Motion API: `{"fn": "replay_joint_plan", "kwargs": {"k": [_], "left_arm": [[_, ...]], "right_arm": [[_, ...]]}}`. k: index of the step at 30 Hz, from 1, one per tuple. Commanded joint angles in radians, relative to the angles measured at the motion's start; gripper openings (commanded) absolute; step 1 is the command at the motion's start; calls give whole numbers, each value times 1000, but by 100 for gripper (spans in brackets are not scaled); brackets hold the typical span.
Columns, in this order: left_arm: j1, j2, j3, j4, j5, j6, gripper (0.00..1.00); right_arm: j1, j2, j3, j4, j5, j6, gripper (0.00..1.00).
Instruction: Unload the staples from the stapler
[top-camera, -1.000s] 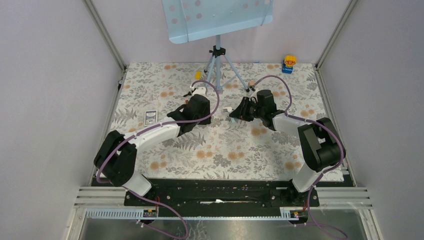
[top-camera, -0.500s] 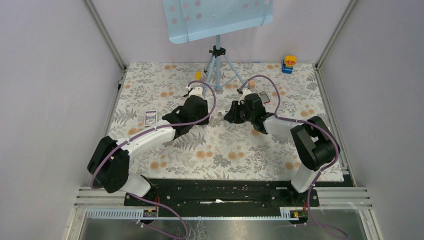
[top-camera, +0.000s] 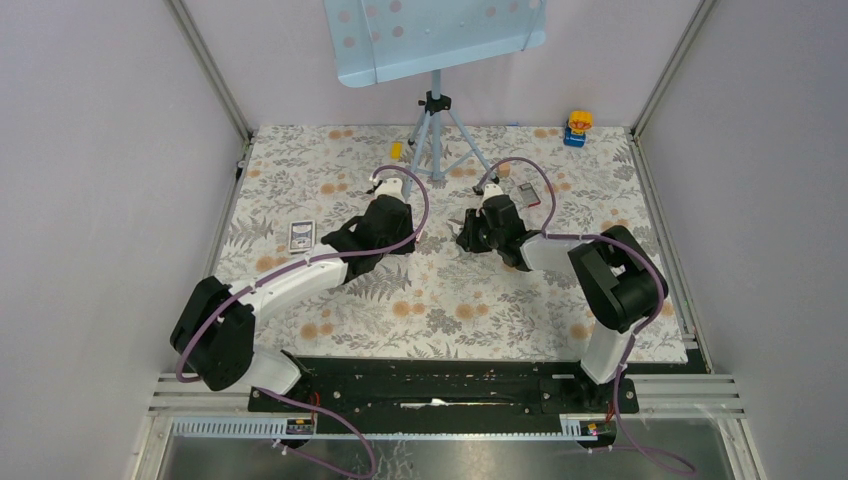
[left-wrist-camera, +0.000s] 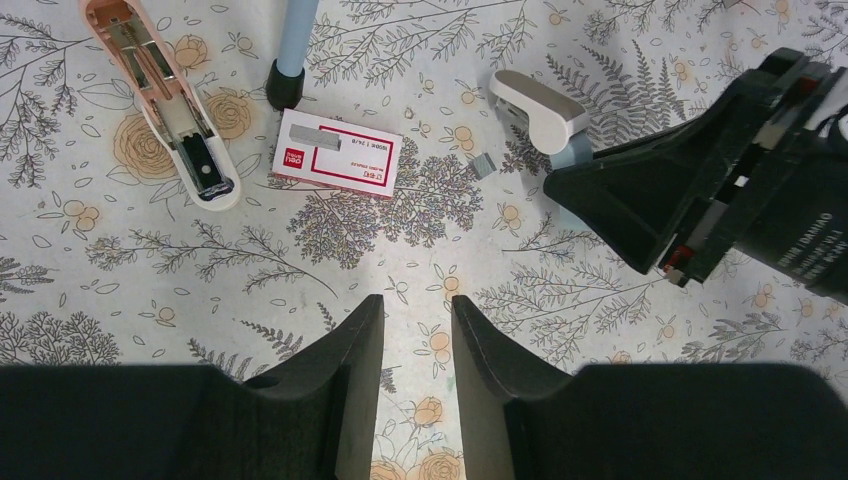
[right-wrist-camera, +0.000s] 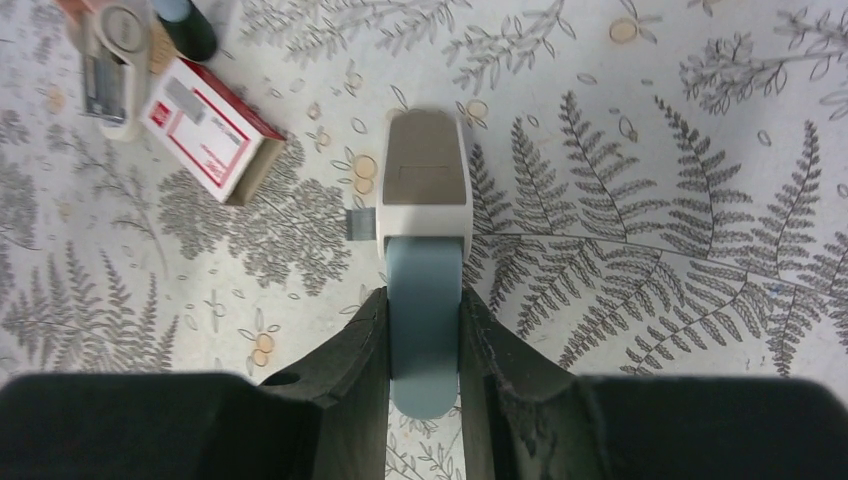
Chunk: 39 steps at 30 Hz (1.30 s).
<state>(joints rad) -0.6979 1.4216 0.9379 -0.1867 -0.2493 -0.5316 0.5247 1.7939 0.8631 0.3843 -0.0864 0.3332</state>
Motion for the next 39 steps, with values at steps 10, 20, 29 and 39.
{"fn": "replay_joint_plan", "kwargs": {"k": [10,20,29,39], "left_arm": [[1,-49,-18,39,-28,-5,35],[2,-75,-23,33,-47,-5,35],[1,-83,-35,34,-39,-4,35],[0,-99,-2,-18,-203,29,61]], "right_arm": [[8,-34,61,-41,28,13,0],[6,-140,68,-48,-19,63,0],[6,-169,65,-82,-53,64,0],[0,-151,232,-429,-268,70,2]]}}
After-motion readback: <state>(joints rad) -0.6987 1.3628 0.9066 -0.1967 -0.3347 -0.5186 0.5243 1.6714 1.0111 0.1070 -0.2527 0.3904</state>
